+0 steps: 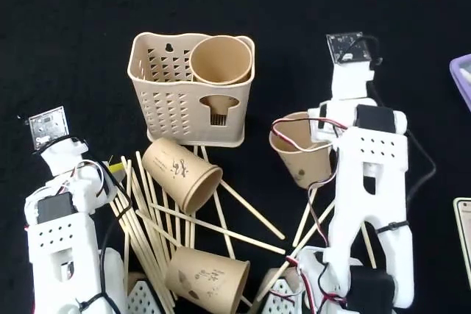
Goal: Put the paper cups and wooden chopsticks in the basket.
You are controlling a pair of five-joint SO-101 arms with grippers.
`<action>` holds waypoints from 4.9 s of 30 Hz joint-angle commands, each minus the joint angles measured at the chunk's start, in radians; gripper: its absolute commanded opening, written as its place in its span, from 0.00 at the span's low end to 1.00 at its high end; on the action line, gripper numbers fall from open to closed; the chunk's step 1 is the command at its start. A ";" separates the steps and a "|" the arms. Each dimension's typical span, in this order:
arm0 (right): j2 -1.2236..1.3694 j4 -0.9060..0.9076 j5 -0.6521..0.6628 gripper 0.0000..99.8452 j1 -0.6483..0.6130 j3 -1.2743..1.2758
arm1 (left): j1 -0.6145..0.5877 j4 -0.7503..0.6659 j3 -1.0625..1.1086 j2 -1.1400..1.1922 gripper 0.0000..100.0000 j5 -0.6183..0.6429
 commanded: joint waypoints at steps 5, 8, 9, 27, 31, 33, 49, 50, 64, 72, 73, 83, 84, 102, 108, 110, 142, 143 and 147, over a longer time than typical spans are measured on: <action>-0.001 0.075 0.011 0.01 0.017 -0.021 | -0.008 -0.011 -0.016 -0.017 0.29 0.002; -0.048 0.124 0.018 0.01 0.018 -0.039 | -0.008 -0.011 -0.016 -0.017 0.29 0.002; -0.088 0.127 0.020 0.01 0.020 -0.044 | -0.008 -0.011 -0.016 -0.017 0.29 0.002; -0.585 0.316 -0.138 0.01 -0.252 -0.544 | -0.004 -0.012 -0.015 -0.017 0.29 0.002; -0.521 0.315 -0.250 0.01 -0.258 -0.719 | -0.001 -0.014 -0.015 -0.017 0.29 0.002; -0.464 0.305 -0.308 0.01 -0.305 -0.780 | -0.001 -0.014 -0.015 -0.017 0.29 0.002; 0.142 0.215 -0.420 0.01 -0.468 -1.021 | -0.001 -0.011 -0.013 -0.017 0.29 0.002; 0.162 0.215 -0.420 0.01 -0.468 -1.038 | -0.001 -0.011 -0.013 -0.017 0.29 0.002; 0.294 0.292 -0.413 0.20 -0.470 -1.129 | -0.001 -0.011 -0.013 -0.017 0.29 0.002; 0.151 0.503 -0.396 0.21 -0.474 -1.145 | -0.001 -0.011 -0.013 -0.017 0.29 0.002; 0.137 0.535 -0.371 0.21 -0.480 -1.145 | -0.001 -0.011 -0.013 -0.017 0.29 0.002; -0.125 0.603 -0.094 0.21 -0.730 -0.776 | -0.007 -0.011 -0.012 -0.017 0.29 0.002; -0.171 0.588 -0.054 0.21 -0.763 -0.688 | -0.007 -0.011 -0.012 -0.017 0.29 0.002; -0.503 -0.160 0.262 0.22 -1.003 0.486 | -0.004 -0.011 -0.012 -0.017 0.29 0.002; -0.472 -0.267 0.427 0.21 -1.002 0.559 | -0.005 -0.011 -0.012 -0.017 0.29 0.002; -0.472 -0.321 0.459 0.21 -1.002 0.587 | -0.005 -0.011 -0.012 -0.017 0.29 0.002; -0.921 -0.006 0.450 0.01 -0.829 0.429 | -0.004 -0.011 -0.013 -0.017 0.29 0.002; -0.911 -0.006 0.422 0.01 -0.809 0.433 | -0.002 -0.011 -0.013 -0.017 0.29 0.002; -0.832 -0.015 0.341 0.01 -0.786 0.481 | -0.002 -0.011 -0.013 -0.017 0.29 0.002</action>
